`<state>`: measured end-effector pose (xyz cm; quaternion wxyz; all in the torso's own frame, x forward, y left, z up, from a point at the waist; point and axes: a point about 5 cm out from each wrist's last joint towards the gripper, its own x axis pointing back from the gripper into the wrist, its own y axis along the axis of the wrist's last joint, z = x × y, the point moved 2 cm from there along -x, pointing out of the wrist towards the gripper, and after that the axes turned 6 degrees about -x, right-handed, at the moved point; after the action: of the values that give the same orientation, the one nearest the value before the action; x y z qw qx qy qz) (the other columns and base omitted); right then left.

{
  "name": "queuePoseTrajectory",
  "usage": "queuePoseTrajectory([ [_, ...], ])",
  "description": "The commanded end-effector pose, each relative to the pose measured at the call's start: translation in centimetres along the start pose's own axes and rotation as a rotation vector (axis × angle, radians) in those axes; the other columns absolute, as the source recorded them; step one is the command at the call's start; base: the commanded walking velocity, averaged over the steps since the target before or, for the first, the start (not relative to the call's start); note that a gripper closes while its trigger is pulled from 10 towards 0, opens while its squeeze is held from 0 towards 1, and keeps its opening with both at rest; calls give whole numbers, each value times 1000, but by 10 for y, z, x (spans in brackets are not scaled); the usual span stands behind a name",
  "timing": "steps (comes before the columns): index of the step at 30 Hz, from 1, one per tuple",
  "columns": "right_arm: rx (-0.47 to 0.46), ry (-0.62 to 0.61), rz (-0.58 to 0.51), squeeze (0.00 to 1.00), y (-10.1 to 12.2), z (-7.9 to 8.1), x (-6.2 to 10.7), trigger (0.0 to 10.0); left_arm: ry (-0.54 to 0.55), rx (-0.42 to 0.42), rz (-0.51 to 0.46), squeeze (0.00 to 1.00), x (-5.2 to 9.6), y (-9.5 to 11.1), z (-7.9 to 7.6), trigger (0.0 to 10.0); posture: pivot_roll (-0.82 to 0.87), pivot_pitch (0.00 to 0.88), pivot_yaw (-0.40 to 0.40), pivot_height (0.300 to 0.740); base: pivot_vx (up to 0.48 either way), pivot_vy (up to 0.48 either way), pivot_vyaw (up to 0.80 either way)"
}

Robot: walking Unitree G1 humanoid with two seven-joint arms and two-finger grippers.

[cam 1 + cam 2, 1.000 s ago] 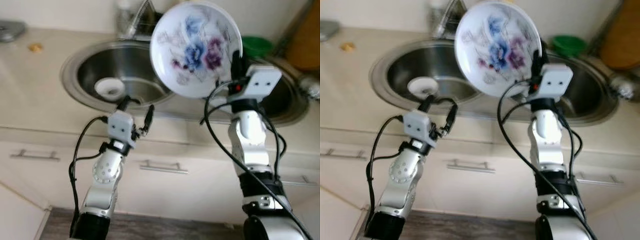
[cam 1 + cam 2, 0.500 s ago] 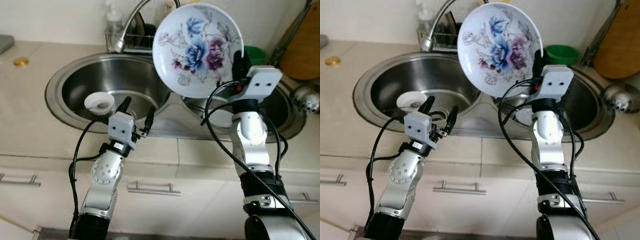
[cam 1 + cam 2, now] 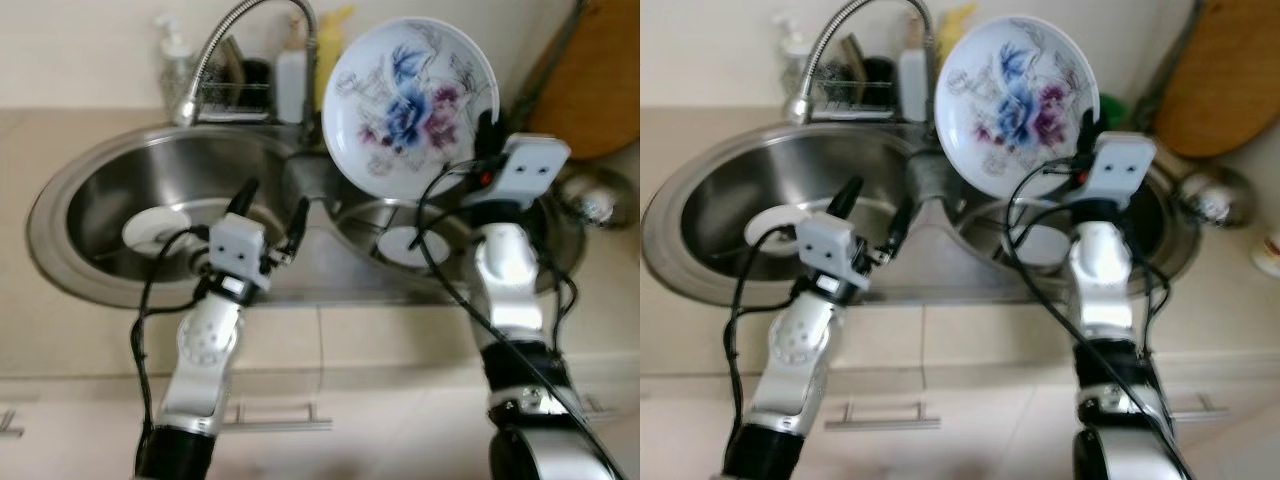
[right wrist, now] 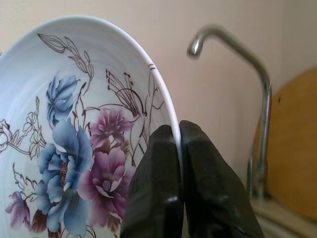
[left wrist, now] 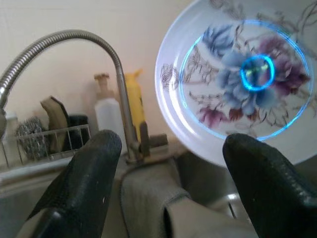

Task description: Kitchen organization

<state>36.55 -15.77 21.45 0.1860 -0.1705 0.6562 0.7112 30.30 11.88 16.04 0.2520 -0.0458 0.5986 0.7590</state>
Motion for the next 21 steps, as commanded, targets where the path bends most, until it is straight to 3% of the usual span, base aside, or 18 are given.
queuePoseTrajectory([
  [1, 21, -20, 15, 0, 0, -4, -5, 0, -6, 14, 33, 0, 4, -7, -3, 10000, 15, 0, -66, 740, 0, 0, 0],
  [2, 41, -21, 41, 0, -4, -5, -5, 0, -7, 13, 34, 0, 4, -7, -3, 10000, 16, 0, -66, 740, 0, 0, 0],
  [3, 64, -10, 105, 0, -13, -5, -4, 3725, -7, 12, 36, 0, 4, -7, -3, 10000, 16, 0, -66, 740, 0, 0, 0],
  [4, 69, -2, 138, 0, -18, -4, -4, 3725, -8, 12, 37, 0, 4, -7, -3, 10000, 16, 0, -66, 740, 0, 0, 0],
  [5, 85, -2, 169, 0, -23, -5, -3, 8627, -8, 12, 37, 0, 4, -7, -3, 10000, 16, 0, -66, 740, 0, 0, 0],
  [6, 109, -12, 215, 0, -30, -7, -1, 10000, -8, 11, 37, 0, 4, -7, -3, 10000, 16, 0, -66, 740, 0, 0, 0],
  [16, 249, 45, 455, 0, -67, -6, 12, 10000, -13, 13, 35, 0, 4, -7, -4, 10000, 15, 0, -66, 740, 0, 0, 0],
  [21, 270, 109, 551, 0, -81, 1, 22, 10000, -15, 12, 37, 0, 4, -7, -4, 10000, 14, 0, -66, 740, 0, 0, 0],
])
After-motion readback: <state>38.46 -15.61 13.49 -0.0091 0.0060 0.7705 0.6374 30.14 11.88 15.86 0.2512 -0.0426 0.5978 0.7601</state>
